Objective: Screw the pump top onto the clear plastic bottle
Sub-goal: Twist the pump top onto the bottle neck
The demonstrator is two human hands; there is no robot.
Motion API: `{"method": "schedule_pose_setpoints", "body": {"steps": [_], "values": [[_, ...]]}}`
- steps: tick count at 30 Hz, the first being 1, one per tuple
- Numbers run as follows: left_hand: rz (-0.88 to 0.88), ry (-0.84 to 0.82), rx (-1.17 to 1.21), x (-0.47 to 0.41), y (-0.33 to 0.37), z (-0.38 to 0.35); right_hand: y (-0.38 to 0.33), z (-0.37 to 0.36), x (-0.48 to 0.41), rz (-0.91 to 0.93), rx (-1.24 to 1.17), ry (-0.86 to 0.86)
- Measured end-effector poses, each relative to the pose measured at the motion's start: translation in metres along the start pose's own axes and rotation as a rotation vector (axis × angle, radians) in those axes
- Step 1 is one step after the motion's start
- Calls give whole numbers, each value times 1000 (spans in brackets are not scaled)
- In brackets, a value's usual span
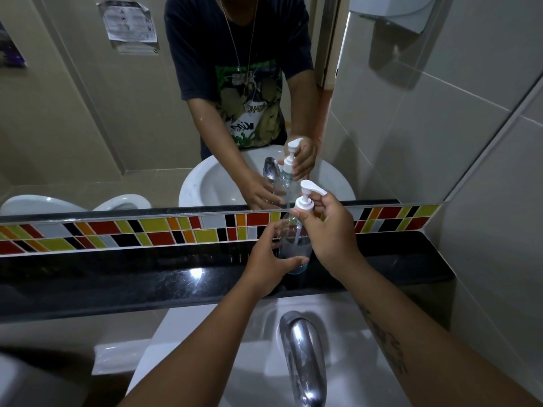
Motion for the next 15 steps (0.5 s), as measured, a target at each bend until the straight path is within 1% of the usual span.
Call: {"method": "schedule_pose_setpoints", "body": {"steps": [2, 3, 6, 8, 10, 15], "values": [[5, -2, 4, 0, 0, 0, 0, 1, 0, -3, 1, 0], [13, -7, 5, -1, 0, 0, 1, 1, -1, -16, -3, -30], [45, -44, 11, -4, -1, 2, 4, -1, -5, -69, 3, -201], [59, -82, 1, -5, -1, 3, 5, 2, -7, -81, 38, -265], [70, -93, -8, -5, -1, 4, 4, 3, -8, -82, 40, -249], [57, -49, 35, -4, 0, 2, 9, -6, -4, -66, 6, -117]]}}
Point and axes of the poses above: each hand's wrist, its own x-axis away from the middle knuckle, its own z-axis out of the back of the hand, y = z × x, the point moved 7 cm from there along -x, towards the middle knuckle, and after that the axes turned 4 degrees about -z, right-handed, at the moved point
